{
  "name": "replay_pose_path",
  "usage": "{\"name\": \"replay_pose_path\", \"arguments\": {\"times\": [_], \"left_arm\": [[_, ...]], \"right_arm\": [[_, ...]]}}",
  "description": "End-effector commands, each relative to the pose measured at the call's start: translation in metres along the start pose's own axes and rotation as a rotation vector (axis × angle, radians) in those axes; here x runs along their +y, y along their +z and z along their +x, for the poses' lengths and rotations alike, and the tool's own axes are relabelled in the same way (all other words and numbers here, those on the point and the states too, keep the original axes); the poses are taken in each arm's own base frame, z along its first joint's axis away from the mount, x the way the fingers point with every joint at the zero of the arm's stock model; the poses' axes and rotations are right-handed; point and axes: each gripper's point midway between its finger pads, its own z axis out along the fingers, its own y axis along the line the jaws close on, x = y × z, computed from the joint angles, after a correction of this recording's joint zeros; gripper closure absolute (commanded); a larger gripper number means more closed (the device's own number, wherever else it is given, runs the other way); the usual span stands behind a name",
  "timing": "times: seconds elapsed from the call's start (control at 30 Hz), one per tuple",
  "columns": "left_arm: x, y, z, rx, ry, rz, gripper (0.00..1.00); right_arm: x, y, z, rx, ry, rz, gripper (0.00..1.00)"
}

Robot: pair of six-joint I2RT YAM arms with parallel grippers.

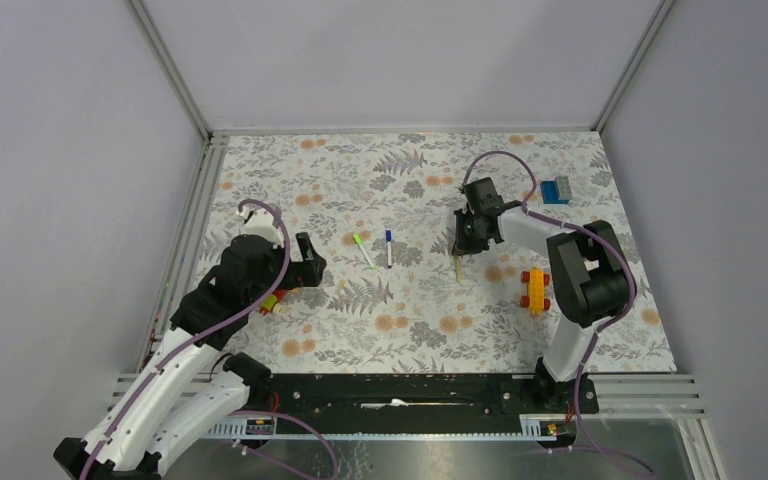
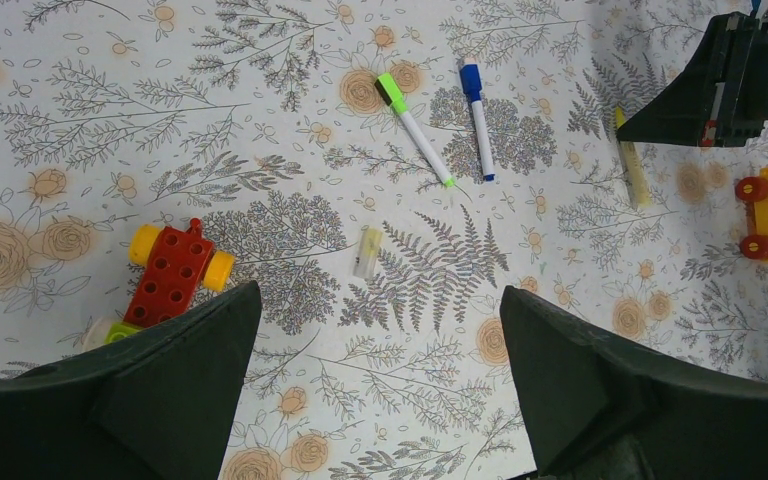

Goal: Insert the pens into the pen caps

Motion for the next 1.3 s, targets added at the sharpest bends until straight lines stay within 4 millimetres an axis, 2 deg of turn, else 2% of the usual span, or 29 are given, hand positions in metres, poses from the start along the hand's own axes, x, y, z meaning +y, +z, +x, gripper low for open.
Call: {"name": "replay_pose_path", "arguments": {"times": [0.0,0.07,0.17,0.5,0.77,1.1,1.27], "left_arm": [[-0.005,0.001,-0.011,-0.041,0.015,0.016,0.01],[-0.005,0.001,-0.011,-0.042,0.014,0.016,0.01],[-0.005,0.001,-0.011,-0.042,0.014,0.016,0.01],[-0.005,0.002,-0.010,-0.036,0.016,0.017,0.01],[-0.005,0.002,-0.010,-0.036,0.016,0.019,0.01],[-0.005,0.003,-0.010,-0.034,0.016,0.018,0.01],[-0.005,0.003,-0.010,-0.033,0.015,0.016,0.01]], "right_arm": [[0.009,-0.008,-0.005,-0.039,0.013,0.002,0.75],[0.012,-0.010,-0.005,-0.041,0.006,-0.001,0.63],[0.014,-0.016,-0.004,-0.044,-0.005,-0.003,0.56],[0.019,-0.035,0.023,0.015,-0.072,0.001,0.53],[0.021,-0.031,0.046,0.069,-0.099,0.015,0.58],[0.008,-0.020,0.060,0.108,-0.121,0.098,0.77],[0.000,-0.017,0.066,0.130,-0.137,0.145,0.76]]}}
